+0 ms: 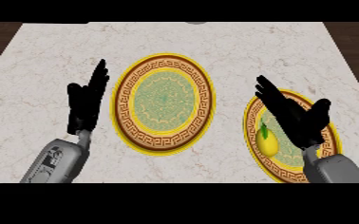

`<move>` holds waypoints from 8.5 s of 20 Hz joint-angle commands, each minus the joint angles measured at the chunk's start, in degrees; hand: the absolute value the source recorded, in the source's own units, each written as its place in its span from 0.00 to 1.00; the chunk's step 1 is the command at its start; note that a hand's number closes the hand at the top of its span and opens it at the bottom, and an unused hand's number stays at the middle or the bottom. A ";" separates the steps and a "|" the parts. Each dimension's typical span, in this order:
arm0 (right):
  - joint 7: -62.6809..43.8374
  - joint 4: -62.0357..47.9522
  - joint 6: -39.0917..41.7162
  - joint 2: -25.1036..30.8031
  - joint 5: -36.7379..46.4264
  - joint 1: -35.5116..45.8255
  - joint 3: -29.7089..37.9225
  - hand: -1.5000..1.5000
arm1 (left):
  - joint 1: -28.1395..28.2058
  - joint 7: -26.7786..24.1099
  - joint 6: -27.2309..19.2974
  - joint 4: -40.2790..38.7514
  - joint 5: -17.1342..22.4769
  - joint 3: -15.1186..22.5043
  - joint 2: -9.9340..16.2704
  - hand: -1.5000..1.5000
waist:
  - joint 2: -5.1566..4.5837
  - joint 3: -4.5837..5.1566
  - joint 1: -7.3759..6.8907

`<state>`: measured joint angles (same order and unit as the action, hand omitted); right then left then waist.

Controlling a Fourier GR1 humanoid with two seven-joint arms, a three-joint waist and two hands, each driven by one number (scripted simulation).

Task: Pick the lemon from the plate and place it in the plate

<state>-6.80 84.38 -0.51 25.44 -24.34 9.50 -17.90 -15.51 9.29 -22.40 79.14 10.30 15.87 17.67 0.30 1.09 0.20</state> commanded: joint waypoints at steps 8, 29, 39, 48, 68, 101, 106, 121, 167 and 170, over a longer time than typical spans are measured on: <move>20.04 7.43 -10.53 -11.98 -18.42 -6.44 27.13 0.00 | 12.36 -9.60 2.77 1.26 -5.46 -1.89 12.28 0.50 | 0.85 -1.22 1.83; 24.42 23.56 10.58 -5.15 -11.73 -39.66 30.33 0.00 | 20.28 -17.63 6.62 5.95 -5.03 -6.60 13.84 0.50 | -0.28 -1.06 -0.31; 10.70 17.60 11.75 3.51 -6.39 -28.99 28.17 0.00 | 19.53 -17.05 9.32 5.85 -5.41 -9.17 14.07 0.50 | -0.35 -1.11 -1.02; 9.14 9.62 15.78 4.80 7.26 -20.36 20.56 0.00 | 18.74 -17.09 11.17 4.55 -7.14 -9.95 12.40 0.50 | -0.38 -1.10 -0.87; 10.83 0.44 24.14 -4.86 21.12 -12.60 18.81 0.00 | 22.95 -13.89 15.78 10.79 -15.61 -15.91 4.74 0.50 | -0.24 -1.09 -0.30; 23.08 -29.71 16.95 10.84 64.09 27.35 7.87 1.00 | 14.64 -15.75 23.56 6.67 -20.39 -18.65 0.21 0.50 | -2.65 -1.37 -7.44; 29.08 -40.21 9.42 8.03 63.70 37.38 12.19 1.00 | 14.30 -14.56 22.40 6.16 -21.33 -17.61 -1.53 0.50 | -2.23 -1.33 -5.98; 48.28 -40.83 17.12 2.41 52.93 49.63 18.19 1.00 | 20.57 -18.70 23.16 3.37 -19.57 -23.58 1.27 0.50 | -0.15 -1.04 -0.87; 12.58 -36.38 -2.18 -25.44 26.98 45.13 -4.69 0.00 | 20.21 -18.54 22.51 5.70 -23.48 -23.13 -3.39 0.50 | -0.29 -1.11 -0.89; 13.39 -41.64 -1.67 -23.16 24.18 49.62 2.09 0.00 | 17.63 -17.26 25.18 4.78 -21.39 -25.75 -0.26 0.50 | -0.58 -1.10 -1.28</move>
<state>5.53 45.50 -2.06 0.64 2.94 57.54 -22.21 2.17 -8.46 1.71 83.51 -12.19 -8.42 16.17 -0.26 0.01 -1.31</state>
